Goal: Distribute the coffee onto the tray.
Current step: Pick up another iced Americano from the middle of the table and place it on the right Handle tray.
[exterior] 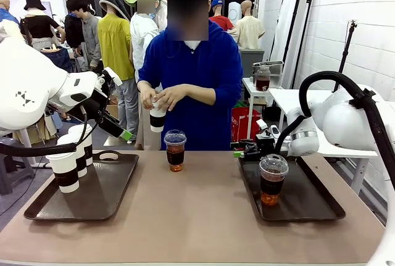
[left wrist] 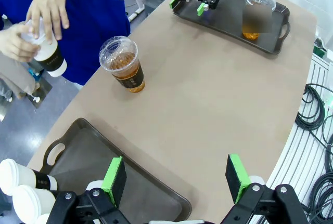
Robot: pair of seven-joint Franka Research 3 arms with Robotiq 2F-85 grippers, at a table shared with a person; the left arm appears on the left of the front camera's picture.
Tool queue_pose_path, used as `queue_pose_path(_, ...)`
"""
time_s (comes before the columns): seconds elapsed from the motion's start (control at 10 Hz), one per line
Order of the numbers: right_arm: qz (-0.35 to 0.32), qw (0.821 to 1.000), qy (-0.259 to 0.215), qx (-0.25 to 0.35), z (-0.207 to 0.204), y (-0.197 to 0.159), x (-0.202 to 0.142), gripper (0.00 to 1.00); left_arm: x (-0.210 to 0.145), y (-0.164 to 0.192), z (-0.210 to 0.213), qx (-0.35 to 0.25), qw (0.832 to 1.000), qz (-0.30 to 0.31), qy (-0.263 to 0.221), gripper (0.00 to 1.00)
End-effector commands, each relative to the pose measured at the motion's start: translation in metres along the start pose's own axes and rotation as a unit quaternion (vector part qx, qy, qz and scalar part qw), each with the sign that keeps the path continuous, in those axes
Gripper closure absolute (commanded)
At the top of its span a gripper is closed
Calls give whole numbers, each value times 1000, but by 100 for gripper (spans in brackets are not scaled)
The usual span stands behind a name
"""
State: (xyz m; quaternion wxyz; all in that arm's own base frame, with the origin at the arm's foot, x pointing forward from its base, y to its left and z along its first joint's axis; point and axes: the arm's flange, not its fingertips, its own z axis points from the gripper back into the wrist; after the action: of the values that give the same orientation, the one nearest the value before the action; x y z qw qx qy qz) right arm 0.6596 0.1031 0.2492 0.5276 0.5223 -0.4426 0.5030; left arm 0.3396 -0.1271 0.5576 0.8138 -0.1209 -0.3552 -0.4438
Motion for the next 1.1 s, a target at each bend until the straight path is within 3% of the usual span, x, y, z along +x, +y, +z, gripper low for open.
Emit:
queue_pose_path(0.0,0,1000,-2,-3,-1,-1,0,0,-1,1,0,-1,1000,2,-1,0)
queue_pose_path(0.3,-1,1000,-2,-1,-8,-2,5,0,-1,1,0,-1,1000,2,-1,0)
queue_pose_path(1.0,2,1000,5,15,-98,-17,24,0,-1,1,0,-1,1000,2,-1,0)
